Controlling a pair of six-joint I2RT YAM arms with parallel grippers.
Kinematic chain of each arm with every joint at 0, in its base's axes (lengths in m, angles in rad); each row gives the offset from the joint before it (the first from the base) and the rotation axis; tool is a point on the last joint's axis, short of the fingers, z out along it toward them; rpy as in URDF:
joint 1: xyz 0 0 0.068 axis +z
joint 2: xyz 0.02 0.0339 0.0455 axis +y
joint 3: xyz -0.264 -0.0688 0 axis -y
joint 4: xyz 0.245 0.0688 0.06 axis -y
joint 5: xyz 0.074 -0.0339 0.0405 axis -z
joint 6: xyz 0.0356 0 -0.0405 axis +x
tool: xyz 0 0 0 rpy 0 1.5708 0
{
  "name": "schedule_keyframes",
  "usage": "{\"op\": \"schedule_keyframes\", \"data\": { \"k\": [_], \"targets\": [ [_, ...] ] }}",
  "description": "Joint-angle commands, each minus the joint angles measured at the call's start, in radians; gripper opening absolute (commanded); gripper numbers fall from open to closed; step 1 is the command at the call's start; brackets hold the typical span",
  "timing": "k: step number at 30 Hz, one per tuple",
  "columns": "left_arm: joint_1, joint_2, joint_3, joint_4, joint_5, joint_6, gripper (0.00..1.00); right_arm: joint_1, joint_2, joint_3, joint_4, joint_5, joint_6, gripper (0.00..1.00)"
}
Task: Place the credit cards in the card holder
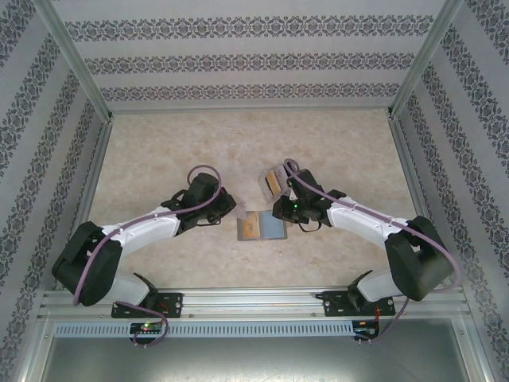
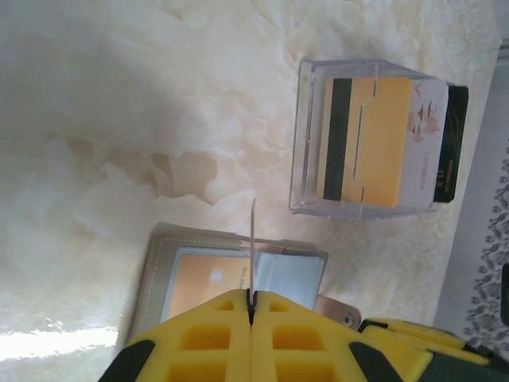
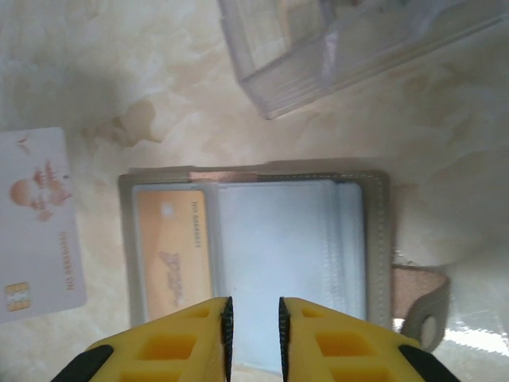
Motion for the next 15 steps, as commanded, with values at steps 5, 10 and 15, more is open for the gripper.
{"op": "schedule_keyframes", "data": {
  "k": [5,10,15],
  "targets": [
    [-0.027,0.024,-0.031,0.064,0.013,0.172,0.0,-0.038,0.032,-0.025,-0.001,-0.013,-0.03,0.25],
    [-0.052,0.099,-0.044,0.229,0.085,0.174,0.0,-0.046,0.076,-0.032,0.011,-0.023,-0.027,0.25],
    [-0.073,0.106,-0.019,0.224,0.08,0.215,0.0,-0.051,0.079,-0.033,-0.019,0.015,-0.044,0.25]
  ]
}}
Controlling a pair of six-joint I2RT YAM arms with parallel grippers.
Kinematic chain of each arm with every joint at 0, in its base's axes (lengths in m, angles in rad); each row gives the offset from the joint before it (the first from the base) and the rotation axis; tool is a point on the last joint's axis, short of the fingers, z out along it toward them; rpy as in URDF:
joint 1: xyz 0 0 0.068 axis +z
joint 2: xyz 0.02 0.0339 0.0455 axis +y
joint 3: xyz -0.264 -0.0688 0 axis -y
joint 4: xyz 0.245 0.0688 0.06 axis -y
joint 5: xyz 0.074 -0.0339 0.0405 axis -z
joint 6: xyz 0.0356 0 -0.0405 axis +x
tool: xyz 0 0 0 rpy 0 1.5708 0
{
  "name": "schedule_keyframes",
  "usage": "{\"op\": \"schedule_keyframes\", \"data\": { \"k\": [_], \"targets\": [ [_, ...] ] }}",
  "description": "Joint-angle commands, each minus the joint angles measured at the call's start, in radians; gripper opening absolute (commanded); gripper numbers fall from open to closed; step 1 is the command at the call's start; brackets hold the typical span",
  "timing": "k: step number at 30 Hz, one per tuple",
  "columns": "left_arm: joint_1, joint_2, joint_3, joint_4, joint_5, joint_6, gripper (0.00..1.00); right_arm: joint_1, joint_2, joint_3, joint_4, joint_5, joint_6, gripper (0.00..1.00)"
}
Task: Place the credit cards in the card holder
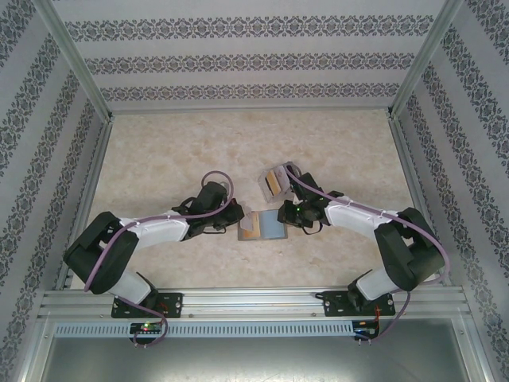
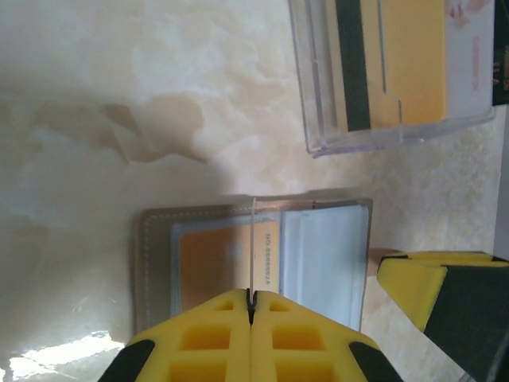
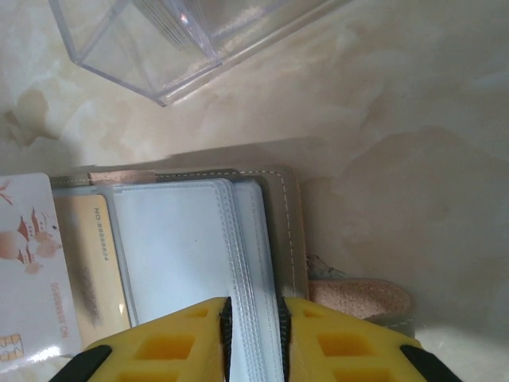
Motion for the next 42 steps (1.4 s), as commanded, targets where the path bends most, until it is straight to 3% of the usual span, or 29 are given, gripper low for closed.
{"op": "schedule_keyframes", "data": {
  "k": [1,33,42],
  "targets": [
    [-0.013,0.0,0.024,0.079,0.018,0.058,0.0,-0.013,0.006,-0.008,-0.031,0.028,-0.022,0.25],
    [-0.05,0.059,-0.048,0.244,-0.002,0.066,0.0,-0.047,0.003,-0.054,-0.028,0.052,-0.07,0.26],
    [-0.078,0.15,-0.066,0.411,0.003,0.0,0.0,-0.047,0.019,-0.054,-0.017,0.041,-0.071,0.25]
  ]
}}
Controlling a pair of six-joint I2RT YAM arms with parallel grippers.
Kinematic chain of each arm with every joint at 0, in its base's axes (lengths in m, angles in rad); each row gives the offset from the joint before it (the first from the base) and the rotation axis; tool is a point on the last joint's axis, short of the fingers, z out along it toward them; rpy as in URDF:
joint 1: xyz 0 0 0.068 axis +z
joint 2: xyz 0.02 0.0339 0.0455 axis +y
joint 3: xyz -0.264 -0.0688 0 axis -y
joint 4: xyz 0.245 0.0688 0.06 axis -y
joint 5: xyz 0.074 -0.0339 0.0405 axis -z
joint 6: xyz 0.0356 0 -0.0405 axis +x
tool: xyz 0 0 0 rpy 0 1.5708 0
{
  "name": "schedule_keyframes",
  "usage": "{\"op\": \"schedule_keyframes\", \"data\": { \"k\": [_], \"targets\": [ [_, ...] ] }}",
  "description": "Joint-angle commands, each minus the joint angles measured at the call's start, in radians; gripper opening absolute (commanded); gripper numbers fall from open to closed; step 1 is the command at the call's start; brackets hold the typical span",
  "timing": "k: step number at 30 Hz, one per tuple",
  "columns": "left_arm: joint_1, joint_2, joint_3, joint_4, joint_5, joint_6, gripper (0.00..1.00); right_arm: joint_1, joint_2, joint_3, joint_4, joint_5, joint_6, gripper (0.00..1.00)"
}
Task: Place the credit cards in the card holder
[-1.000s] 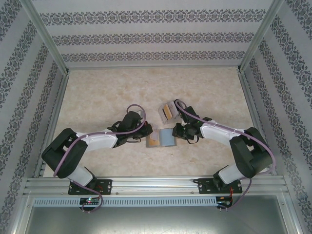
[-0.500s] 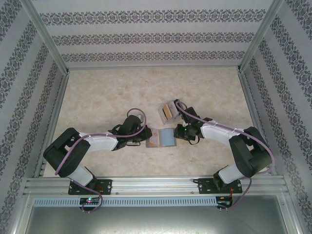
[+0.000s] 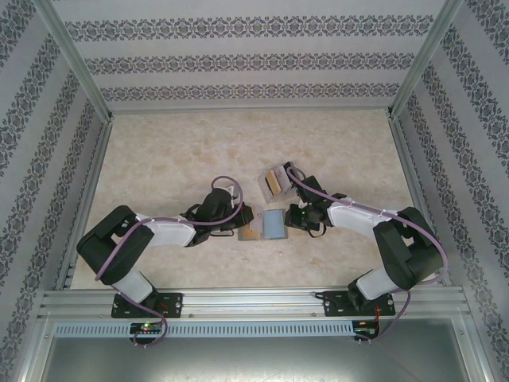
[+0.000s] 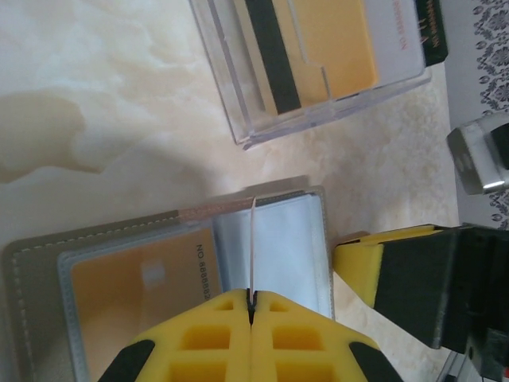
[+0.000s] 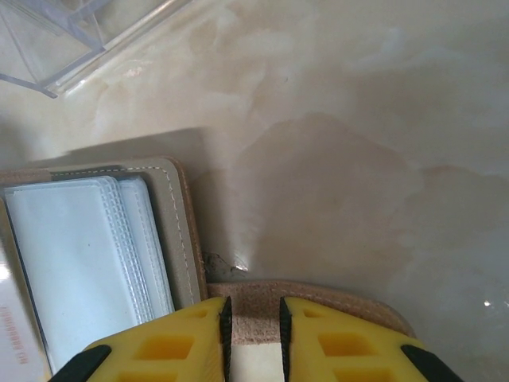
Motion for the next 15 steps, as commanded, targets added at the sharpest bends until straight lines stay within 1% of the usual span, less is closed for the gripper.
{"op": "schedule_keyframes", "data": {
  "k": [1,5,7,12,15],
  "targets": [
    [-0.02,0.048,-0.014,0.112,-0.015,-0.048,0.0,-0.007,0.015,-0.007,-0.004,0.004,-0.018,0.25],
    [-0.035,0.06,-0.025,0.105,-0.058,-0.061,0.0,-0.006,0.018,-0.009,-0.002,0.002,-0.014,0.25],
    [-0.042,0.052,-0.028,0.072,-0.079,-0.065,0.0,-0.006,0.021,-0.009,0.001,-0.003,-0.012,0.25],
    [-0.054,0.031,-0.059,0.081,-0.12,-0.092,0.0,-0.001,0.029,-0.006,0.002,-0.006,-0.013,0.25],
    [-0.057,0.003,-0.069,0.057,-0.15,-0.104,0.0,0.0,0.029,-0.006,0.003,-0.006,-0.011,0.25]
  ]
}}
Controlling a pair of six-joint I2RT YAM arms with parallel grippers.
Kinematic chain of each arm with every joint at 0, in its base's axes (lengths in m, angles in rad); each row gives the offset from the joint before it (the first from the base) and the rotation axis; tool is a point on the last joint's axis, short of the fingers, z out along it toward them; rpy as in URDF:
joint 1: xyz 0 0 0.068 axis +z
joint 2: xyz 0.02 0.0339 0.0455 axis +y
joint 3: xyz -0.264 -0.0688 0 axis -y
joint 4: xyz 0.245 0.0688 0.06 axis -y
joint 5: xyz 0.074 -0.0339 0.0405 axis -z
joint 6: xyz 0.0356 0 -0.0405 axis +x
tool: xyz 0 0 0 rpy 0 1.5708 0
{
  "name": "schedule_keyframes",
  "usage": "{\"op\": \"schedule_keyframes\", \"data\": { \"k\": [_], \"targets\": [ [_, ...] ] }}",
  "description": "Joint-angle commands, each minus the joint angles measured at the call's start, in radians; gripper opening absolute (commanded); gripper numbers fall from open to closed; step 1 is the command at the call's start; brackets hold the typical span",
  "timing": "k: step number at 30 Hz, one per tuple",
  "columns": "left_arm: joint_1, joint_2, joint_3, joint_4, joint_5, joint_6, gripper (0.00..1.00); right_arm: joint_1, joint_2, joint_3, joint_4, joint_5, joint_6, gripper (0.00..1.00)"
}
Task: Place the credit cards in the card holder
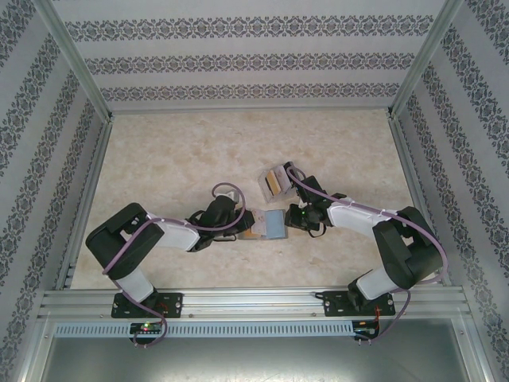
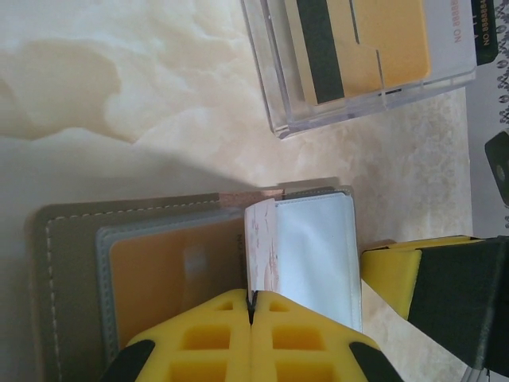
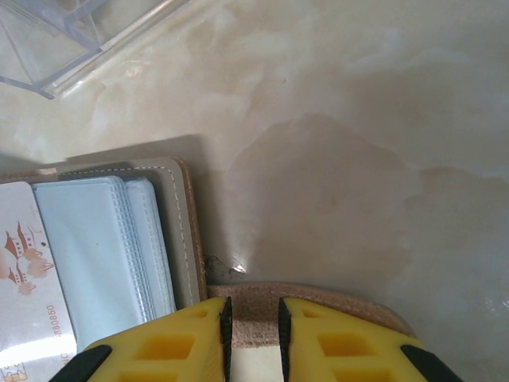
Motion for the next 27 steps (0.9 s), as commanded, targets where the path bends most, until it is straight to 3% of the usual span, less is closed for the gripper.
{"op": "schedule_keyframes", "data": {
  "k": [1,7,17,27],
  "targets": [
    [-0.02,-0.042,-0.028,-0.02,-0.07,-0.024,0.0,0.0,0.025,-0.005,0.001,-0.007,-0.01,0.25],
    [-0.022,-0.059,-0.023,-0.061,-0.08,-0.011,0.0,0.001,0.026,-0.005,0.001,-0.006,-0.009,0.25],
    [-0.03,0.078,0.017,0.09,0.013,-0.033,0.0,0.001,0.043,0.005,0.002,-0.017,-0.01,0.25],
    [-0.031,0.066,0.037,0.002,0.045,-0.022,0.0,0.004,0.046,0.009,0.0,-0.016,-0.005,0.25]
  ]
}}
